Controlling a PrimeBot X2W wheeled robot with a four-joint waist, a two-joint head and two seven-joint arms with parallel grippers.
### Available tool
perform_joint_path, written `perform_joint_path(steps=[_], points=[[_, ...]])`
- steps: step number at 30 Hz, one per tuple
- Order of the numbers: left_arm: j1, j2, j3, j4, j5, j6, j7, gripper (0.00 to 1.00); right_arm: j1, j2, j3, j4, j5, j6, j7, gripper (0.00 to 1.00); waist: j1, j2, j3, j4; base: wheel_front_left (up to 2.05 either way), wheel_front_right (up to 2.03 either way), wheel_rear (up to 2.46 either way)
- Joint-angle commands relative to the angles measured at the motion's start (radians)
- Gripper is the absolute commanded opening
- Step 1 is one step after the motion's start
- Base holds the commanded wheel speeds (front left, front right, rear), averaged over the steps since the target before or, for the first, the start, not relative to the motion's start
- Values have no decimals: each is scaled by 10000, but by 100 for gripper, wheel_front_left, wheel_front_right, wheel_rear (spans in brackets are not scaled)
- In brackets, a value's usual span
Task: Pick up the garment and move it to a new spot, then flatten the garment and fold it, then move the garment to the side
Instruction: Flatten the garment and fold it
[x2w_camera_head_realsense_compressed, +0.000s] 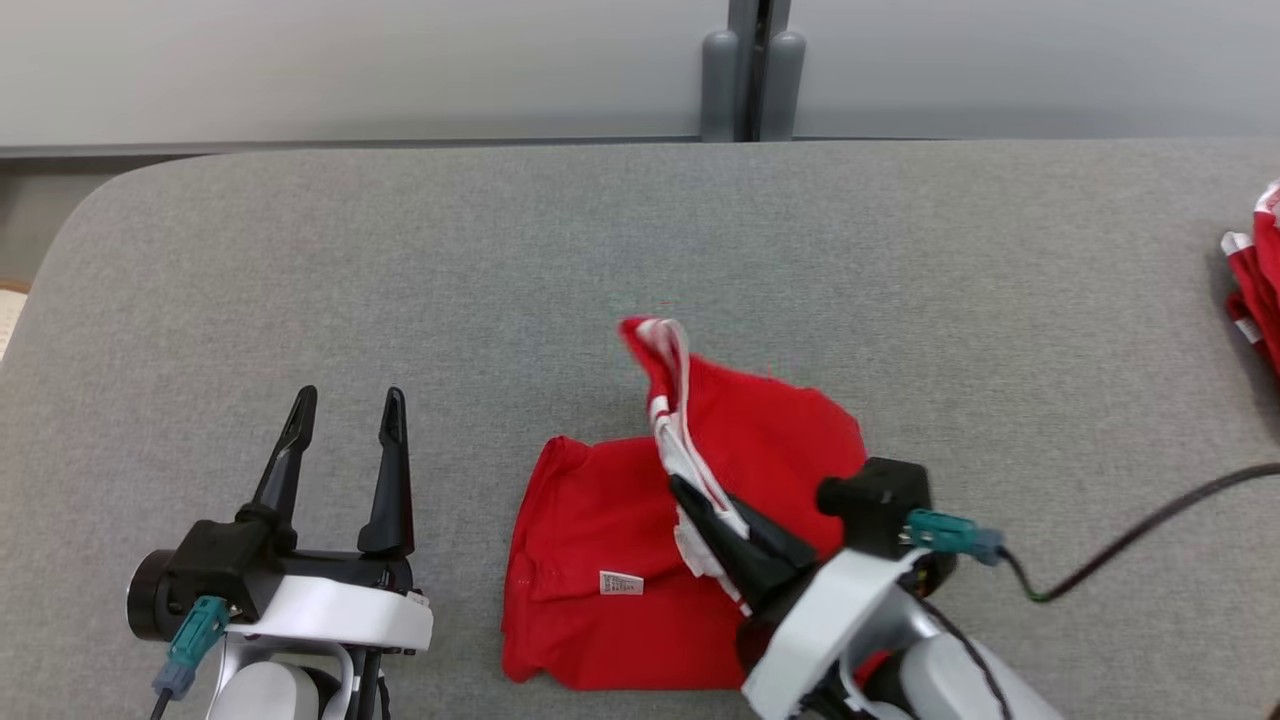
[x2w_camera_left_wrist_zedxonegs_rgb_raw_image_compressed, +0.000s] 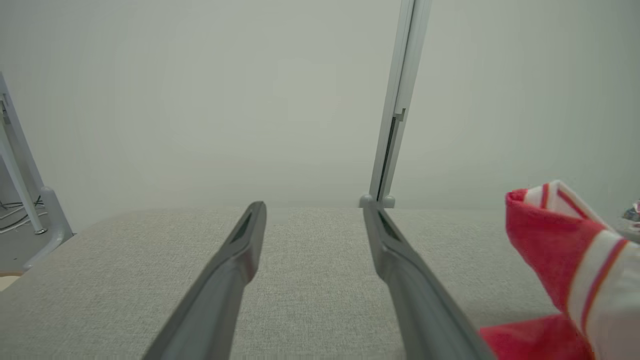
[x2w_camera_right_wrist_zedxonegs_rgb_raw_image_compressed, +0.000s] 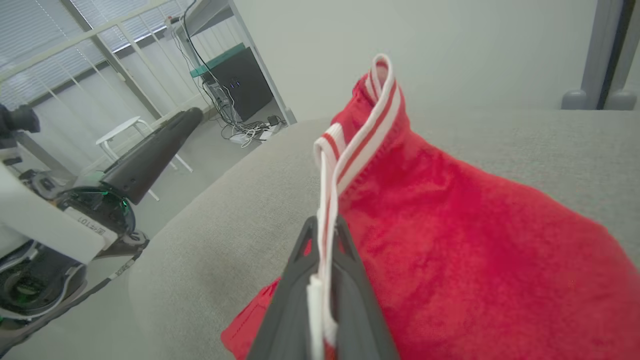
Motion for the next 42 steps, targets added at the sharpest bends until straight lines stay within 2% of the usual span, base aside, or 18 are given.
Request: perform_joint_path(steps=[1, 4, 9, 10, 11, 12, 17, 19, 22, 27, 28, 32, 37, 42], points=[[-124, 28, -12, 1, -86, 41, -42, 100, -266, 158, 107, 409, 127, 0, -274, 0, 0, 0, 123, 143, 0, 0, 0], [-182, 26, -66, 16, -118, 86, -42, 100, -574, 565, 592, 1549, 507, 0, -704, 0, 0, 0, 222, 274, 0, 0, 0], [-291, 27, -135, 7, -136, 128, -42, 100, -1219, 849, 1298, 3061, 980, 0, -1386, 0, 0, 0, 404, 362, 0, 0, 0], [-290, 26, -136, 4, -128, 129, -42, 100, -1359, 861, 1422, 3244, 1091, 0, -1540, 11, 0, 0, 438, 353, 0, 0, 0], [-295, 25, -143, 8, -122, 131, -42, 100, -1490, 880, 1581, 3380, 1211, 0, -1689, 47, 0, 0, 467, 341, 0, 0, 0], [-308, 24, -142, 10, -117, 132, -42, 100, -1592, 910, 1689, 3431, 1416, 0, -1889, 100, 0, 0, 488, 328, 0, 0, 0], [-360, 25, -101, 38, -108, 130, -42, 100, -2326, 903, 2107, 3228, 1912, 0, -2912, 100, 0, 0, 563, 157, 0, 0, 0], [-365, 25, -93, 61, -68, 104, -42, 100, -2530, 666, 1991, 3071, 1970, 0, -3325, 100, 0, 0, 558, 85, 0, 0, 0], [-324, 26, -3, 66, 15, 94, -42, 100, -2593, 57, 1159, 2688, 1852, 0, -3832, 100, 0, 0, 502, -64, 0, 0, 0], [-220, 26, 122, 4, 101, 110, -42, 100, -1868, -770, -607, 2397, 1134, 0, -4027, 100, 0, 0, 455, -248, 0, 0, 0], [-220, 26, 122, 4, 101, 110, -42, 100, -1868, -770, -607, 2397, 1134, 0, -4027, 100, 0, 0, 455, -248, 0, 0, 0], [-97, 29, 260, -35, 185, 76, -42, 100, -1027, -1238, -1898, 2080, 524, 0, -3827, 100, 0, 0, 410, -395, 0, 0, 0], [17, 84, 373, -13, 299, 22, -42, 100, 181, -1501, -3489, 1448, -307, 0, -3380, 100, 0, 0, 315, -551, 0, 0, 0], [203, 138, 414, 57, 393, -40, -42, 100, 1258, -1395, -4687, 517, -1243, 0, -2811, 100, 0, 0, 212, -662, 0, 0, 0]])
